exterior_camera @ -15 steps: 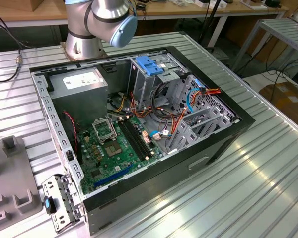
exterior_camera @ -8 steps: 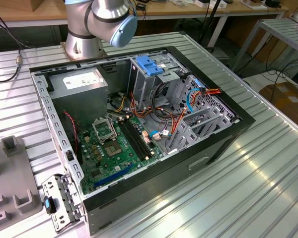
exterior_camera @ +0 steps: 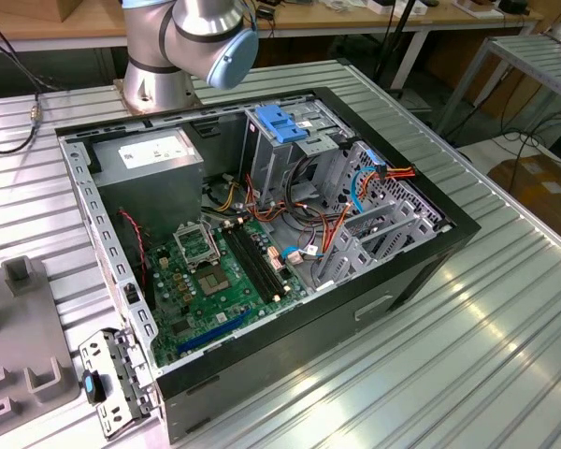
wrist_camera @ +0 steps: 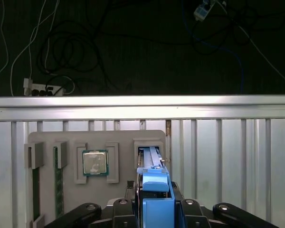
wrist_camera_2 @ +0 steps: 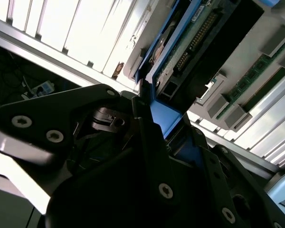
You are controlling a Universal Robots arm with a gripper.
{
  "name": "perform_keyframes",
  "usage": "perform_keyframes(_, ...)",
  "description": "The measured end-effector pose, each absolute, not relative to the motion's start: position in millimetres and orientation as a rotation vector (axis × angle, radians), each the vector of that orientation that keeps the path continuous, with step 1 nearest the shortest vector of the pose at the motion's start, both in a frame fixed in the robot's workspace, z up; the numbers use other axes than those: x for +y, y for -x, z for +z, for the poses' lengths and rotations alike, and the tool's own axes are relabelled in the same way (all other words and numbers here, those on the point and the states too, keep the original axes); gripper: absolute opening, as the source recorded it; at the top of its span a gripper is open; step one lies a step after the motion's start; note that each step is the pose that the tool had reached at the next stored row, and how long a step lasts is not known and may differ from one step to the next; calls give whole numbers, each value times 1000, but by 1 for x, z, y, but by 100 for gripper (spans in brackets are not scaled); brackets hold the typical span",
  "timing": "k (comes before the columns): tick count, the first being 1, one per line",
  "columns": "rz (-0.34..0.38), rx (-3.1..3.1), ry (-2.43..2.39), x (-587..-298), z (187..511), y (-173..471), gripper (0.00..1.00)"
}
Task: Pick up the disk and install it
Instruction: 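Pick up the disk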
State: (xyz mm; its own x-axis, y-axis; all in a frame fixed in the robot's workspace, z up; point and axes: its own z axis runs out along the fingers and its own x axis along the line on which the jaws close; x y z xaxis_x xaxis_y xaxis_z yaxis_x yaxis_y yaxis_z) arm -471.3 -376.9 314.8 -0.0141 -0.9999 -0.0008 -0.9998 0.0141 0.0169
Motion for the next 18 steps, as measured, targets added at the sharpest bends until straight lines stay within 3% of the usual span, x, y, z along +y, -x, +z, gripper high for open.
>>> perform_keyframes(18, -20, -2229, -2198, -377, 365, 471, 37)
